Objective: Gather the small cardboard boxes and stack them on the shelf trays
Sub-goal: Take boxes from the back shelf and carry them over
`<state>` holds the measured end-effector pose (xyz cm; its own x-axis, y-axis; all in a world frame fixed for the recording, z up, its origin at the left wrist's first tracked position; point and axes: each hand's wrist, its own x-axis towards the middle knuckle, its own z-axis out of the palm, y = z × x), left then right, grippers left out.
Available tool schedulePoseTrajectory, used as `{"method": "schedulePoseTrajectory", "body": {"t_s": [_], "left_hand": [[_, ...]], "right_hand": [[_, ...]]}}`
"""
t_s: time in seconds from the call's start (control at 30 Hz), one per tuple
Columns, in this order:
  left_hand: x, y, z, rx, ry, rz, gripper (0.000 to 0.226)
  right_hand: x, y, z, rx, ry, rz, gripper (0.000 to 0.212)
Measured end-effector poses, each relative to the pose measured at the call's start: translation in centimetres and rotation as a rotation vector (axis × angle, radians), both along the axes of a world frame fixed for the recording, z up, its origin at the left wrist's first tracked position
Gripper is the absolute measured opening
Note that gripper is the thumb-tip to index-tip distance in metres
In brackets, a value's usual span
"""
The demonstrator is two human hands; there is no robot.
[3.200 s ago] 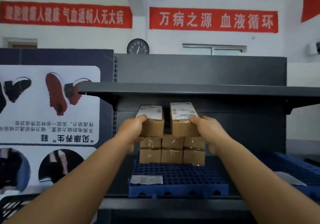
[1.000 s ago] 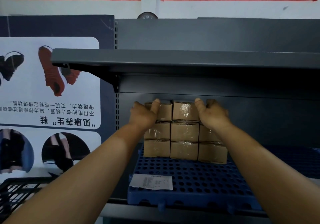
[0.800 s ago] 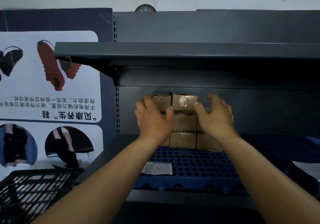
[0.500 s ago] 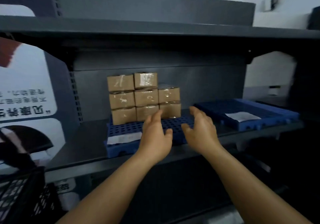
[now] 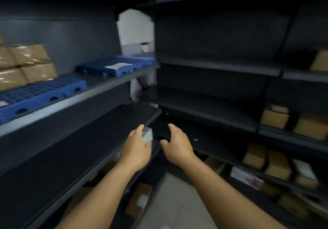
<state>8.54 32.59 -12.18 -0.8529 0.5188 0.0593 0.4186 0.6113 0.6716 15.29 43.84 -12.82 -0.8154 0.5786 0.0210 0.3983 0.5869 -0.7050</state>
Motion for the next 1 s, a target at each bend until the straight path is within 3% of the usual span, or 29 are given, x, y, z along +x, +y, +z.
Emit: {"method": "schedulePoseTrajectory", "body": {"t_s": [0.5, 0.8, 1.0], "left_hand": [[15.7, 22.6, -6.4, -0.081, -0.124, -0.540, 0.063], [23.4, 36.8, -9.4, -0.133, -0.183, -0.665, 0.065], [25.8, 44.6, -12.8, -0.164, -0.293, -0.684, 0.064]], "right_hand": [[20.2, 17.2, -6.1, -0.160, -0.059, -0.560, 0.065], [28.9, 31.0, -9.7, -0.187, -0.129, -0.672, 0.067], [32.3, 38.5, -13.0, -0.258, -0.161, -0.744, 0.058]]}}
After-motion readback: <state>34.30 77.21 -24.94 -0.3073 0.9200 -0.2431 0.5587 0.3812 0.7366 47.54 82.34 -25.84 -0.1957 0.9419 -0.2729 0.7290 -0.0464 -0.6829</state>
